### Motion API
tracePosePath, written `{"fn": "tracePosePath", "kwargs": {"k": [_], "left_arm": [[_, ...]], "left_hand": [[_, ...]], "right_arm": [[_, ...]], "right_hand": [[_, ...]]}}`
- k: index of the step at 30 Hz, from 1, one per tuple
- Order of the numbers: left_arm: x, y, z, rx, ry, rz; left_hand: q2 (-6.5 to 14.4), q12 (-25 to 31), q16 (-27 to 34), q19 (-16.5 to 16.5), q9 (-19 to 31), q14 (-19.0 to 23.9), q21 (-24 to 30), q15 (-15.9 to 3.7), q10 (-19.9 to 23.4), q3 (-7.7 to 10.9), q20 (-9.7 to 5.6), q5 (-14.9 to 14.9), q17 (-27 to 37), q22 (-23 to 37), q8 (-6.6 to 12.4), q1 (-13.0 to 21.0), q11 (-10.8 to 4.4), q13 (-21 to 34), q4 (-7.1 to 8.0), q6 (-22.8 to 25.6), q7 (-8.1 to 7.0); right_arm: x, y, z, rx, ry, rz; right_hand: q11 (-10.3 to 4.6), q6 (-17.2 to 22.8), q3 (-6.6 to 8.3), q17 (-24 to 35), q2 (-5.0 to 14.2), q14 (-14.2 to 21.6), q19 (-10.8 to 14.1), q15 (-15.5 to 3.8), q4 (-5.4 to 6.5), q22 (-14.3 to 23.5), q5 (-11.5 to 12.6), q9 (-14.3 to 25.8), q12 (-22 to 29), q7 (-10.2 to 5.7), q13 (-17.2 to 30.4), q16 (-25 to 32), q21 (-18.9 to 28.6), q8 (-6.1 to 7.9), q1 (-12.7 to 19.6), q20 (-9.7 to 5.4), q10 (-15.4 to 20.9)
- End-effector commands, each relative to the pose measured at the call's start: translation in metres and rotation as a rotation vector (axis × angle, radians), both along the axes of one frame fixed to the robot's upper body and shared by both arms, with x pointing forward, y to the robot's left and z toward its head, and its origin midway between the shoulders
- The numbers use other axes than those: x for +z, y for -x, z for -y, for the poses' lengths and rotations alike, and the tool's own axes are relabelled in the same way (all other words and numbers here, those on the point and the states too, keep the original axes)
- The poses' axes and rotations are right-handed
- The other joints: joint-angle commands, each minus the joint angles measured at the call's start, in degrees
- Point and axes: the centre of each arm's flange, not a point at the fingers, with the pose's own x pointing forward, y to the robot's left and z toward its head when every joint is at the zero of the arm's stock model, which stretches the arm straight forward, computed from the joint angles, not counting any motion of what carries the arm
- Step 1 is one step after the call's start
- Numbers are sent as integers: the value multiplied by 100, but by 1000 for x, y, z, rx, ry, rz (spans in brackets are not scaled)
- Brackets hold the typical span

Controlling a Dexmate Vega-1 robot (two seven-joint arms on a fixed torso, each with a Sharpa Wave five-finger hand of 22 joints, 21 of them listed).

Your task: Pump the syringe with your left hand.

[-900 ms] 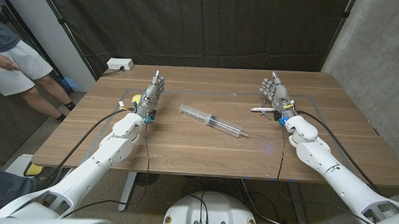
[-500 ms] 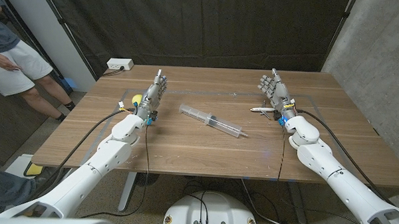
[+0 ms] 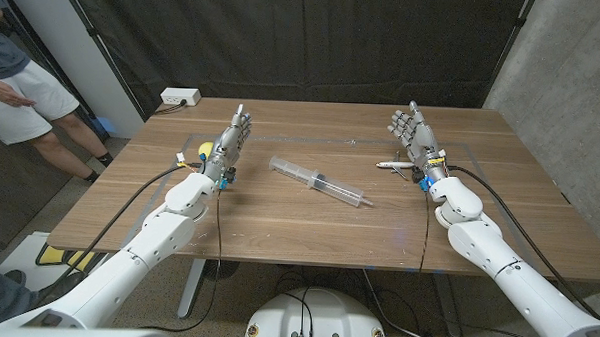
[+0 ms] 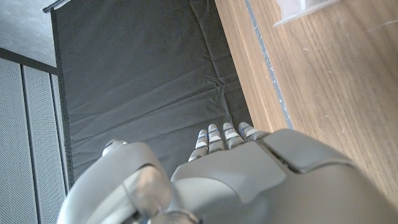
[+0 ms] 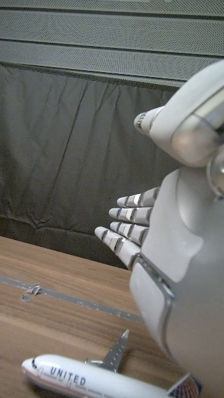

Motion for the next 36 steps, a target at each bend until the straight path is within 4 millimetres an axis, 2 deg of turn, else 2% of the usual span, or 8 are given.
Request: {"fn": "tracePosePath", "kwargs": {"k": [1,18,28,36], "left_arm": [[4,2,8,-14,-19,30],[-3,-4,11,2,-13,-11],[-4,-7,6,24,-6,-9],[-3,-10,11,27,8,-11]], "left_hand": [[-9,33,37,-8,16,27,48,-15,41,-34,-140,12,12,15,30,59,-11,30,-15,41,33],[4,26,31,-4,17,33,49,-13,42,-36,-151,10,11,14,30,119,21,30,-43,55,41],[9,15,24,-22,17,27,42,-19,26,-38,-146,9,10,14,25,160,-16,30,-63,48,38],[14,20,26,-18,17,40,44,-15,46,-41,-152,7,10,14,28,190,-8,30,-76,62,39]], "right_arm": [[6,4,-9,29,64,7],[11,5,-5,27,53,22],[13,-1,-6,37,56,17],[15,2,3,37,59,25]], "right_hand": [[-2,45,34,10,11,7,-11,-5,-33,13,31,18,-2,-24,22,6,-9,21,64,-109,39],[-13,46,38,10,10,-9,-36,-1,-50,14,30,19,-17,-29,23,-2,-25,15,98,-104,34],[8,41,40,10,10,-13,-36,5,-58,15,29,20,-22,-28,24,-4,-27,10,115,-104,38],[-2,46,40,11,11,-9,-37,6,-61,15,28,20,-27,-28,24,-3,-29,10,123,-104,37]]}}
